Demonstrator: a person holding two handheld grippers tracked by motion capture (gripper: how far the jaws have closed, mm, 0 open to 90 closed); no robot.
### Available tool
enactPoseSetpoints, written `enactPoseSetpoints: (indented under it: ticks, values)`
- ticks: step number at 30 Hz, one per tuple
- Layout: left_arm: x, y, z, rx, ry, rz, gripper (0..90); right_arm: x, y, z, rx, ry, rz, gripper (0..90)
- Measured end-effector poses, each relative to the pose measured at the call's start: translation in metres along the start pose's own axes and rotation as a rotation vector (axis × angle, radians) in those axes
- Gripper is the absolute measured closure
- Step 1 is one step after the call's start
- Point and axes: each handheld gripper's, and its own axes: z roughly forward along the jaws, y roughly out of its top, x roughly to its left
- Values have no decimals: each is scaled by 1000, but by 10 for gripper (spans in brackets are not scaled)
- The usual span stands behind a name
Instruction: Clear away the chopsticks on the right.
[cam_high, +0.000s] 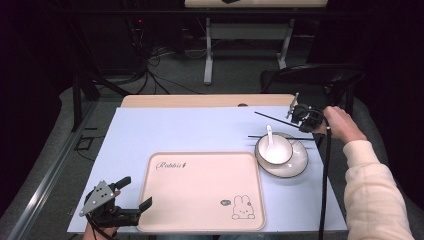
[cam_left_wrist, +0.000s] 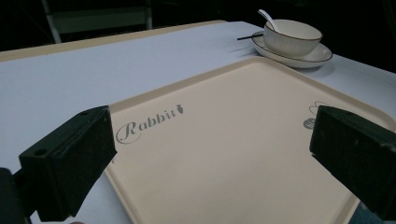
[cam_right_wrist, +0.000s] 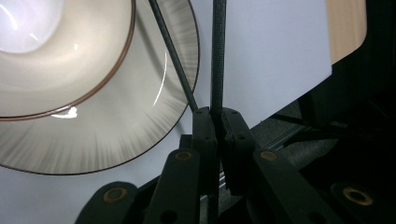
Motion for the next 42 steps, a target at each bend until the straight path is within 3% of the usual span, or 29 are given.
enactPoseSetpoints:
  ticks: [5,11,20,26,27,28,33,36,37,42]
  values:
    - [0,0,0,-1,0,-1,1,7,5,-14,15,1,45,850]
    - [0,0,0,-1,2,0,1,17,11,-30,-7,-14,78,850]
    - [-1,0,0,-3,1,2,1,35,16,-42,15,-27,159,852]
    - [-1,0,0,-2,1,1,1,47,17,-55,-19,3,247,852]
    - [-1,0,0,-3,1,1,1,47,17,-57,-14,5,241,852]
    - [-1,0,0,-3,1,1,1,49,17,-60,-28,14,269,852]
    - [-1,0,0,-1,2,1,1,60,19,-69,-40,47,319,852]
    - [-1,0,0,-2,3,1,1,65,21,-71,-31,42,304,851]
    - [-1,0,-1,-1,3,2,0,71,23,-71,-49,83,322,851]
    - [-1,0,0,0,2,1,1,85,28,-71,-45,126,330,850]
